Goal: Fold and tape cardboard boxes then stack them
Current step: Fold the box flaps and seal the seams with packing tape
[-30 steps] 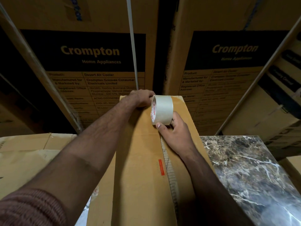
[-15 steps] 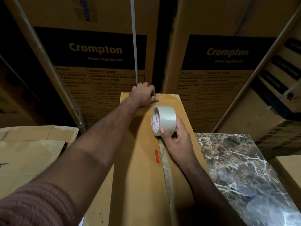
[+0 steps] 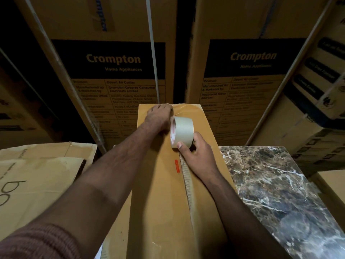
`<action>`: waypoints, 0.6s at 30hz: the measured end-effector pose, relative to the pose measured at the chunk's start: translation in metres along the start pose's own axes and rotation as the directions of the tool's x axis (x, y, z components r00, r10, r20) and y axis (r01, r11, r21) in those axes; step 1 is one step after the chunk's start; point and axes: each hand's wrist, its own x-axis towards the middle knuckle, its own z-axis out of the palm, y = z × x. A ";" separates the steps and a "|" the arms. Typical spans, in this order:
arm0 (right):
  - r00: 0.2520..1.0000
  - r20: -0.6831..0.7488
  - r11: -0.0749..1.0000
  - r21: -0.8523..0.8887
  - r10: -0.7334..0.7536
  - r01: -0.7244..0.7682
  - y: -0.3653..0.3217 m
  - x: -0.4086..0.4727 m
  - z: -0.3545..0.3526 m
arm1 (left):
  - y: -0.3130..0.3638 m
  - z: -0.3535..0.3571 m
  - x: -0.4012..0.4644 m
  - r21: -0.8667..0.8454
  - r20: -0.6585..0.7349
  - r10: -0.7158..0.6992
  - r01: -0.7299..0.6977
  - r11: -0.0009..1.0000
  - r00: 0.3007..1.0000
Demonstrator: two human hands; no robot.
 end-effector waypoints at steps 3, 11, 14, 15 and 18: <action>1.000 -0.021 0.995 0.097 -0.022 0.024 0.000 -0.023 -0.007 | 0.009 -0.002 -0.007 0.037 -0.089 0.001 0.002 0.999 0.996; 0.996 0.062 0.978 0.199 0.056 -0.068 0.000 -0.040 -0.009 | 0.002 -0.018 -0.023 0.003 0.190 0.046 -0.047 0.999 0.981; 0.993 0.103 0.989 0.126 0.062 -0.074 -0.002 -0.043 -0.009 | 0.005 -0.015 -0.033 -0.024 0.276 0.060 -0.055 0.998 0.959; 0.992 0.111 0.994 0.090 0.056 -0.066 -0.004 -0.044 -0.009 | 0.004 -0.012 -0.038 -0.031 0.254 0.055 -0.049 0.998 0.966; 0.996 0.087 0.994 0.104 0.023 -0.032 -0.007 -0.052 -0.011 | 0.006 -0.008 -0.046 -0.024 0.126 0.075 -0.072 0.997 0.989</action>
